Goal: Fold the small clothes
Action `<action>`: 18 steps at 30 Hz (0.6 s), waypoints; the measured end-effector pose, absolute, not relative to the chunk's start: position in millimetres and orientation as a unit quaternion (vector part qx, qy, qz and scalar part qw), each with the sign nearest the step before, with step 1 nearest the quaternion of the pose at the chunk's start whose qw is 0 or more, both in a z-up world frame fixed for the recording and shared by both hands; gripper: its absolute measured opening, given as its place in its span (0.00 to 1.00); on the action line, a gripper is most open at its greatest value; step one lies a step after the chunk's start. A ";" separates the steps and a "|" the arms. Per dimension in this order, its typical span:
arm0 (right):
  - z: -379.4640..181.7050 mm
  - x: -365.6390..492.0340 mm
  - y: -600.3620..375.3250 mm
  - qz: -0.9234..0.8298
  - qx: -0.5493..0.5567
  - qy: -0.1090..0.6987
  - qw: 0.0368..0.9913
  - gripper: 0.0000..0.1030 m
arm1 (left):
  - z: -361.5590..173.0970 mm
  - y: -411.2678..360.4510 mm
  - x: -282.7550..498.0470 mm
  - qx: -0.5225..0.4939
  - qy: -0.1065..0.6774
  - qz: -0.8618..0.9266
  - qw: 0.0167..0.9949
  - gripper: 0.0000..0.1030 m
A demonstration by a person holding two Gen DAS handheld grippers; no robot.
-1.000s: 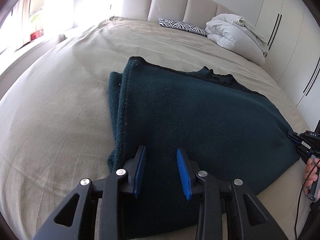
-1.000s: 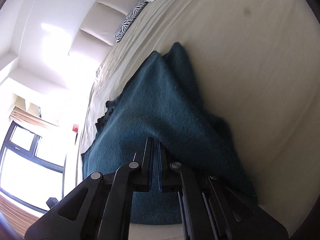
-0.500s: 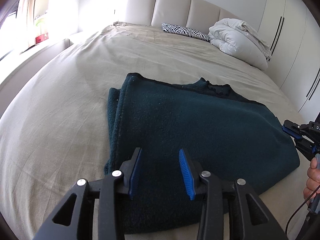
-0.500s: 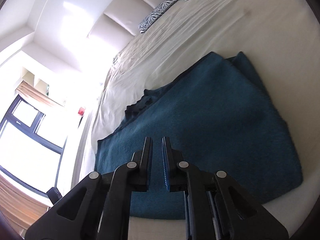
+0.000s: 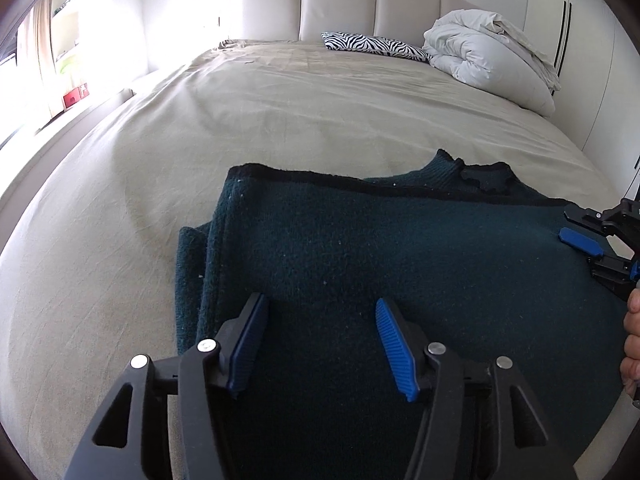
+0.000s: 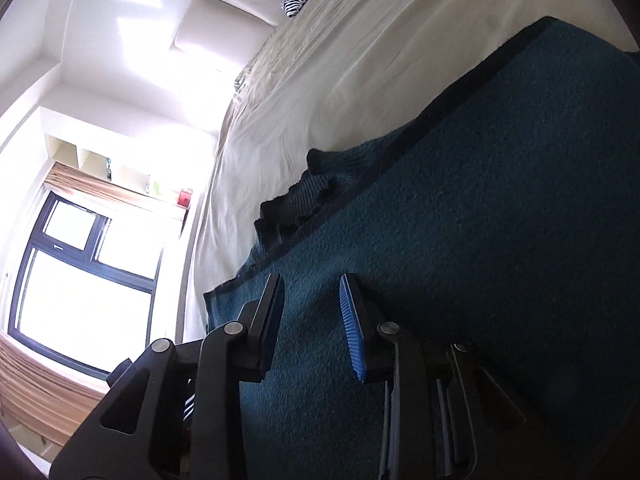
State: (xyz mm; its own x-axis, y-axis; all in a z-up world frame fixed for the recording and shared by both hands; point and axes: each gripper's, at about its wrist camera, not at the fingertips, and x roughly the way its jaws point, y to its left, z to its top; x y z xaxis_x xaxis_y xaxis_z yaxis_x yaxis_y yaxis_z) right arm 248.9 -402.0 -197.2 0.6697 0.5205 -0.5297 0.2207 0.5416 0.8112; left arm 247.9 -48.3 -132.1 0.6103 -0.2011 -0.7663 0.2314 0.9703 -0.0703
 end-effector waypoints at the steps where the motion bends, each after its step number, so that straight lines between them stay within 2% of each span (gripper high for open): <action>1: -197.6 248.0 -412.7 0.081 0.467 0.387 0.791 0.26 | -132.7 -45.9 248.5 0.011 0.425 -0.124 0.897 0.58; 6: -210.5 225.4 -483.5 0.007 0.501 0.348 0.792 0.21 | -134.1 -44.2 244.3 0.009 0.419 -0.125 0.899 0.58; 10: -193.4 195.4 -507.1 -0.058 0.494 0.327 0.804 0.25 | -134.6 -44.2 241.8 0.009 0.417 -0.125 0.900 0.58; 14: -174.9 178.0 -467.3 0.012 0.483 0.339 0.807 0.27 | -135.0 -43.3 240.2 0.008 0.415 -0.125 0.901 0.58; 18: -174.9 178.2 -367.1 0.140 0.451 0.396 0.787 0.27 | -134.6 -41.1 240.1 0.002 0.414 -0.128 0.901 0.58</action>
State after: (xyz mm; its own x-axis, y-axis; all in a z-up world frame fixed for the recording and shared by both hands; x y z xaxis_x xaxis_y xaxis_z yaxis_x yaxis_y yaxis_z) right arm 178.2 -367.1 -174.9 0.6468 0.5779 -0.4977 0.1367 0.5542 0.8211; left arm 240.1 -41.1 -134.6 0.6235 -0.2295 -0.7474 0.2332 0.9670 -0.1024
